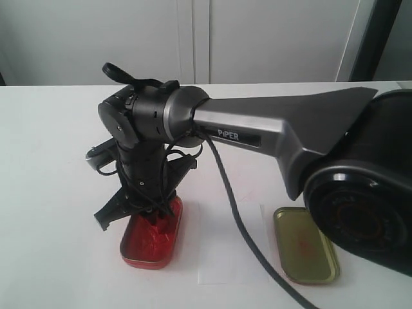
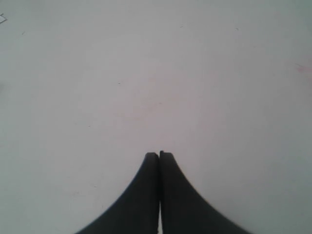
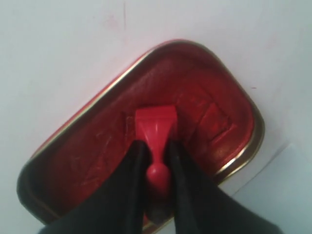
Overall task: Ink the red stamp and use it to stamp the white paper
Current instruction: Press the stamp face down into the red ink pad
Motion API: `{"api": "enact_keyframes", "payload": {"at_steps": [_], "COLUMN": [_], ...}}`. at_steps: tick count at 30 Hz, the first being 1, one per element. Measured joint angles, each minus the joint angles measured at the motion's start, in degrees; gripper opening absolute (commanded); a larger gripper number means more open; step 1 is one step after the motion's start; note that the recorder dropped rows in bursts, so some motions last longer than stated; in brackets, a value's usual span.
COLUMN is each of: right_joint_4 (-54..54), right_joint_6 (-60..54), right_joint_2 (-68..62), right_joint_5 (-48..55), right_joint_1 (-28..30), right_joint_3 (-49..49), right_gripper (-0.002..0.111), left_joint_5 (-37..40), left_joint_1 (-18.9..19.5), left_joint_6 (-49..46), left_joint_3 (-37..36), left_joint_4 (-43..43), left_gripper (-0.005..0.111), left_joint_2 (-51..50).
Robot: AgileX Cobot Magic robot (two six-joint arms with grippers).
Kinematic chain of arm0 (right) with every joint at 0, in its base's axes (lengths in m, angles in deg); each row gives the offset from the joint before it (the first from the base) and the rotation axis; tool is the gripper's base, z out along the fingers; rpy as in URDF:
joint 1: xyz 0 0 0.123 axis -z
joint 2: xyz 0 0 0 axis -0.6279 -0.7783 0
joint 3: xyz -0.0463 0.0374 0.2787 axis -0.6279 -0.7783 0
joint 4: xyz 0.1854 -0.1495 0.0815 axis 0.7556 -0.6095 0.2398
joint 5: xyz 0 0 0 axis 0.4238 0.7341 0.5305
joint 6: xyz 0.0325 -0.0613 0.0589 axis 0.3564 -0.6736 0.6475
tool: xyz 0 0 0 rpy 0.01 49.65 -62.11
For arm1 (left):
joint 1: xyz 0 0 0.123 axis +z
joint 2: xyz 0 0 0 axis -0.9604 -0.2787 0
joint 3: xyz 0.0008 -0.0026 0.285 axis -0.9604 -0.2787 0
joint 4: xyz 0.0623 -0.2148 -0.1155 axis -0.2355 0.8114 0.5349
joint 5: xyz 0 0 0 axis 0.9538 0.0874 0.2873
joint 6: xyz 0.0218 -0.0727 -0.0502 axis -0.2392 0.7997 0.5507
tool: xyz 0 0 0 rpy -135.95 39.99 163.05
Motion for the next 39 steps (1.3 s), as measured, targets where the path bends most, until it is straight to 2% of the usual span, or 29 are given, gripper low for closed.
{"api": "enact_keyframes", "payload": {"at_steps": [39], "right_joint_4": [0.4], "right_joint_6": [0.0], "right_joint_2": [-1.1], "right_joint_5": [0.8], "right_joint_1": [0.0], "right_joint_3": [1.3], "right_gripper": [0.000], "left_joint_5": [0.0], "left_joint_1": [0.0], "left_joint_6": [0.0], "left_joint_3": [0.0], "left_joint_4": [0.0], "left_gripper": [0.000], "left_joint_2": [0.0]}}
